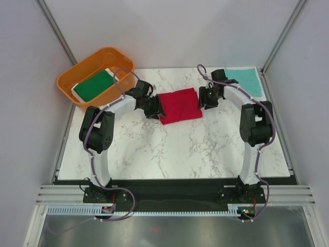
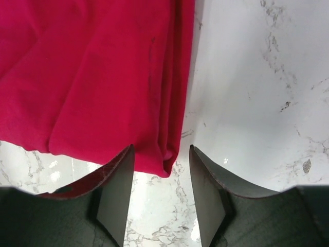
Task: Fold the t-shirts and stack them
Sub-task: Fold the tshirt
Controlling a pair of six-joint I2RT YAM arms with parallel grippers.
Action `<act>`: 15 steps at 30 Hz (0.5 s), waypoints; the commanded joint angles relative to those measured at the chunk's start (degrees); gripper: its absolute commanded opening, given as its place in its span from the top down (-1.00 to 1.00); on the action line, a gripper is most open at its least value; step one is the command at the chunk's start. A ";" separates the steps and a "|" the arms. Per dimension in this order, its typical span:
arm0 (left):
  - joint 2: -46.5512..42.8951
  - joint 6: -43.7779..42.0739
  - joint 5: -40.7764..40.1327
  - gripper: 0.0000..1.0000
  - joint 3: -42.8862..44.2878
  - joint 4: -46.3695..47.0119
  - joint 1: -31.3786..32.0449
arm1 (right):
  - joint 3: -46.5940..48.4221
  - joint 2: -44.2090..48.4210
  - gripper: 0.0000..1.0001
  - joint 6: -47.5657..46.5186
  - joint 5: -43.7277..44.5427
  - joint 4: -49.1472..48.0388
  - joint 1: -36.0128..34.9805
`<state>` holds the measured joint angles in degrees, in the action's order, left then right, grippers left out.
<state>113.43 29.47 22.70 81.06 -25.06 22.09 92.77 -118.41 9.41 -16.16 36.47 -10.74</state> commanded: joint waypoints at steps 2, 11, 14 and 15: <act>2.85 -2.05 1.03 -0.06 3.58 1.33 -0.20 | -1.54 -1.38 -0.06 -4.04 -4.57 0.36 0.81; 3.56 -2.49 -0.90 0.27 5.43 1.42 -0.20 | -2.24 -3.49 0.38 -4.31 -7.30 -1.05 1.60; 3.82 -2.49 -0.73 0.43 6.04 1.33 -0.29 | -2.51 -4.02 0.72 -4.05 -7.57 -1.57 1.69; 3.73 -2.49 -0.46 0.45 6.13 1.42 -0.29 | -2.60 -4.11 0.83 -4.05 -7.57 -1.66 1.69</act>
<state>117.23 29.04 22.57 84.71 -24.93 21.93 90.76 -121.84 6.22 -22.28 36.23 -9.47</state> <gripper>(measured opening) 0.287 0.112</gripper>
